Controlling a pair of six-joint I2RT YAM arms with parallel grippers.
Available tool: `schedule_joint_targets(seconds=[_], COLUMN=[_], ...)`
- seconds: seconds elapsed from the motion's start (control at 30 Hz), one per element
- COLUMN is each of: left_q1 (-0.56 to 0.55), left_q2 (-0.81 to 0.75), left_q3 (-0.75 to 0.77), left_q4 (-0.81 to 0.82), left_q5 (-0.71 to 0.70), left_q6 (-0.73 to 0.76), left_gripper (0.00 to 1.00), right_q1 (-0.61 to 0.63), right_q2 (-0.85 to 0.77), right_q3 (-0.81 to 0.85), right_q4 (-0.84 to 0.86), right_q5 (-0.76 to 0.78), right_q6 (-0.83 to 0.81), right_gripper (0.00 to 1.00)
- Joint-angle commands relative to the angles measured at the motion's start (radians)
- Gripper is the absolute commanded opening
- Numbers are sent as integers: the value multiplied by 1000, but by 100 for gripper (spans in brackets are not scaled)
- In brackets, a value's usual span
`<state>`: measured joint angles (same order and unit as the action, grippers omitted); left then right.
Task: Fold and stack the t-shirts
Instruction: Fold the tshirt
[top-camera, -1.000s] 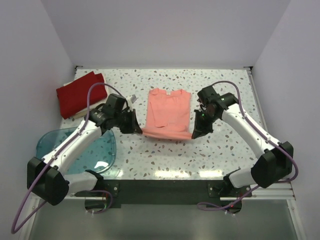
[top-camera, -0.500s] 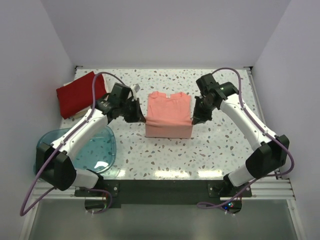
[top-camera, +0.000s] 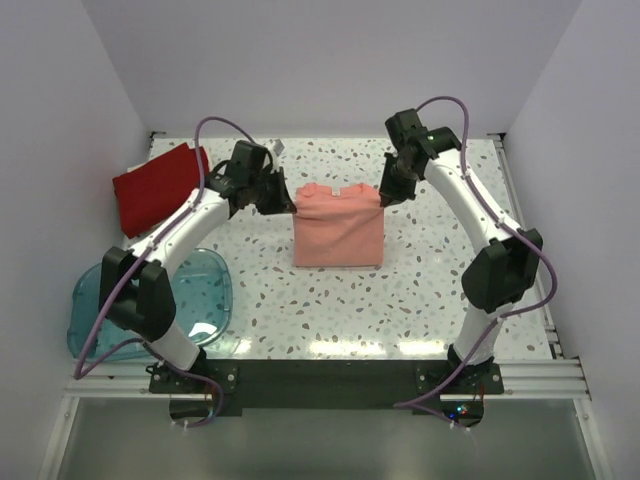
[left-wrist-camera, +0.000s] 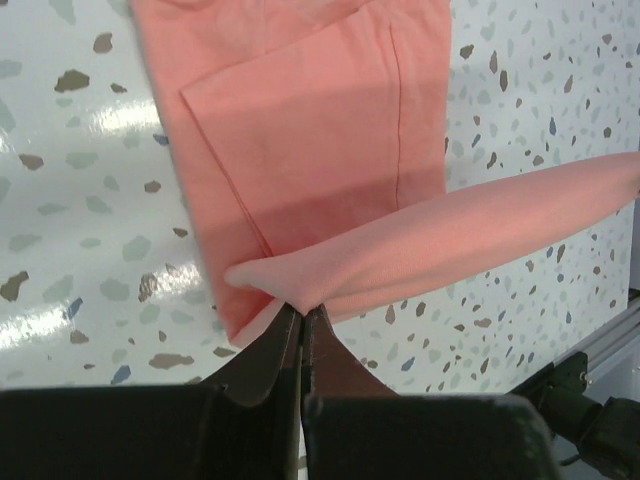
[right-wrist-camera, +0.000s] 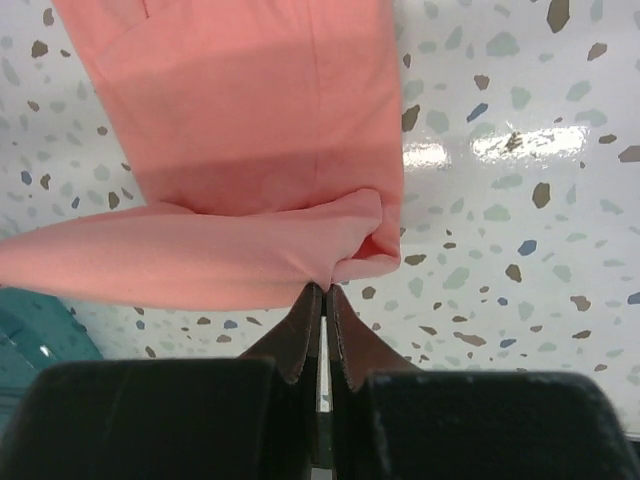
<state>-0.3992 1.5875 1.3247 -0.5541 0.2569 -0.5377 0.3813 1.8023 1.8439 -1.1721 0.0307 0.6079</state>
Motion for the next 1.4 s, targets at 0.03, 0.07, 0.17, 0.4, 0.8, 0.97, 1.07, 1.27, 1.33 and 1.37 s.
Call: schedule_joint_targets(seconds=[0.03, 0.07, 0.17, 0.4, 0.8, 0.97, 1.07, 1.27, 1.33, 1.37], left_q1=[29, 36, 49, 91, 146, 169, 184, 184, 184, 184], left_q2=[71, 84, 150, 281, 477, 572, 604, 546, 517, 490], left_q3=[109, 137, 191, 268, 399, 452, 493, 404, 310, 277], left_q4=[72, 78, 91, 134, 166, 313, 383, 460, 488, 523], left_q5=[-27, -24, -4, 31, 91, 81, 35, 68, 105, 119], left_q6=[51, 54, 62, 67, 61, 19, -14, -1, 1, -1], left_gripper=[0, 0, 0, 0, 0, 14, 51, 66, 66, 66], right_q1=[-35, -39, -53, -90, -134, -143, -151, -151, -150, -148], right_q2=[101, 120, 198, 345, 526, 591, 660, 532, 470, 413], right_q3=[132, 174, 234, 403, 489, 523, 611, 478, 387, 318], right_q4=[14, 12, 11, 15, 87, 225, 310, 425, 492, 508], right_q5=[51, 51, 52, 40, 6, 22, -29, -63, -66, -75], right_q6=[-51, -62, -69, -80, -88, -85, -100, -161, -178, -187], right_gripper=[0, 0, 0, 0, 0, 1, 65, 90, 90, 89])
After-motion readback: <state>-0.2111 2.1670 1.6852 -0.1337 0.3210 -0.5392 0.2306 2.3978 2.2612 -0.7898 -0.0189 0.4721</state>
